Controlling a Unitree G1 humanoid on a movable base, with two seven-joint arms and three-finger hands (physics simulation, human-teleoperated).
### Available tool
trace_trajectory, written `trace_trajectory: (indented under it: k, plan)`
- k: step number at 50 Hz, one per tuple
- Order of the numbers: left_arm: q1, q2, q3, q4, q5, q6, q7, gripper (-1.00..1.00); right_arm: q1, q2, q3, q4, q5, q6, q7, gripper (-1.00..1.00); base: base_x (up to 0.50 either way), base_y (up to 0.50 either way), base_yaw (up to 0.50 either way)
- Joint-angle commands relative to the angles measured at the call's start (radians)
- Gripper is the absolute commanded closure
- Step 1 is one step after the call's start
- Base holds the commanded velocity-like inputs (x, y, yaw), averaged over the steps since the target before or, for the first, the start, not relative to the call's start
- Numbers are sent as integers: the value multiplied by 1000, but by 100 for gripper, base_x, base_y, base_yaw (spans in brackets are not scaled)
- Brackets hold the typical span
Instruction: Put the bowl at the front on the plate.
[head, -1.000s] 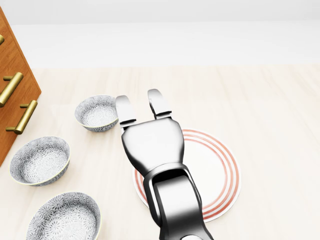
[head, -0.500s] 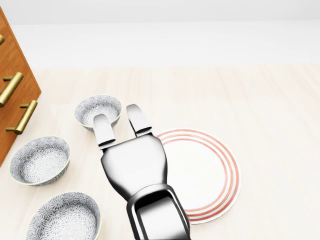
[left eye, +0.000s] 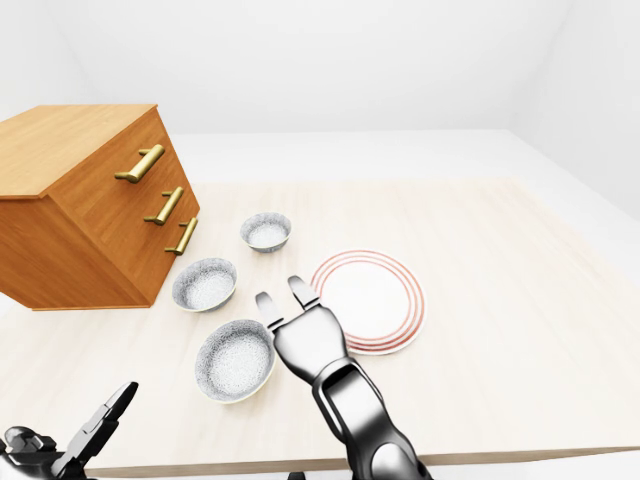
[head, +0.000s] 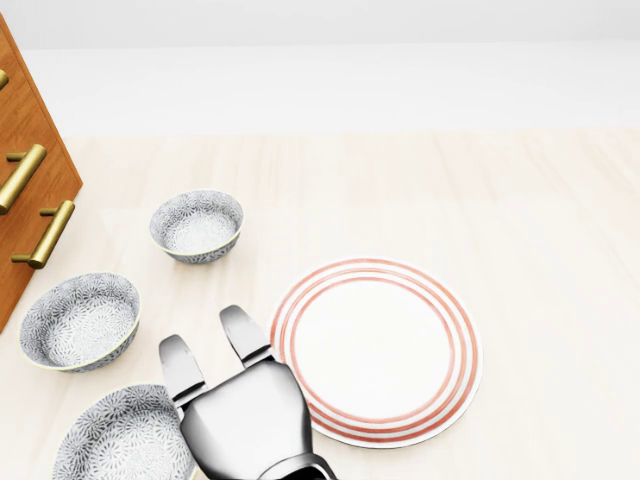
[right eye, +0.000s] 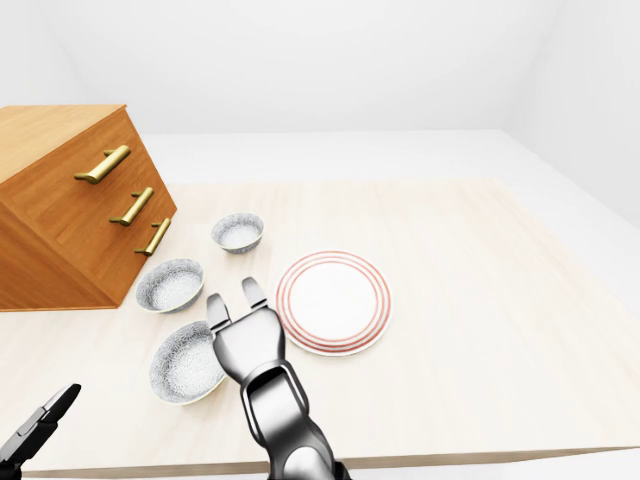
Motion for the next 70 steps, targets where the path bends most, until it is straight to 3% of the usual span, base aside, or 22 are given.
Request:
trace_trajectory:
  k: [1, 14, 33, 43, 52, 62, 64, 66, 68, 70]
  plan:
    - [0, -1, 0, -2, 1, 1, 0, -100, 40, -34, 40, 63, 23, 0, 0, -100, 0, 0, 0]
    - [-1, 0, 2, -3, 2, 7, -1, -100, 63, -57, 15, 97, 98, 0, -135, -100, 0, 0, 0]
    - [-1, 1, 1, -2, 2, 6, -1, -100, 62, -60, 17, 97, 100, 0, -135, -100, 0, 0, 0]
    - [0, 0, 1, -15, 3, 19, 2, -100, 45, -45, 39, 188, 106, 0, -197, -100, 0, 0, 0]
    - [-2, 0, 1, -7, 6, 13, 2, -100, 47, -34, 64, 185, 96, -12, -170, -100, 0, 0, 0]
    - [-4, 2, -2, -1, 7, 10, 5, -100, 39, -37, 69, 220, 118, -57, -205, -100, 0, 0, 0]
    - [-5, 3, -4, 3, 7, 7, 6, -100, 31, -37, 72, 240, 138, -92, -222, -100, 0, 0, 0]
    - [-4, 3, -3, 1, 4, 9, 7, -100, 30, -30, 71, 261, 125, -89, -230, -100, 0, 0, 0]
    - [1, 2, 0, -12, 1, 18, 6, -100, 26, -27, 69, 293, 133, -107, -246, -100, 0, 0, 0]
    - [-4, 3, -1, 2, 3, 9, 4, -100, 22, -27, 66, 323, 143, -129, -258, -100, 0, 0, 0]
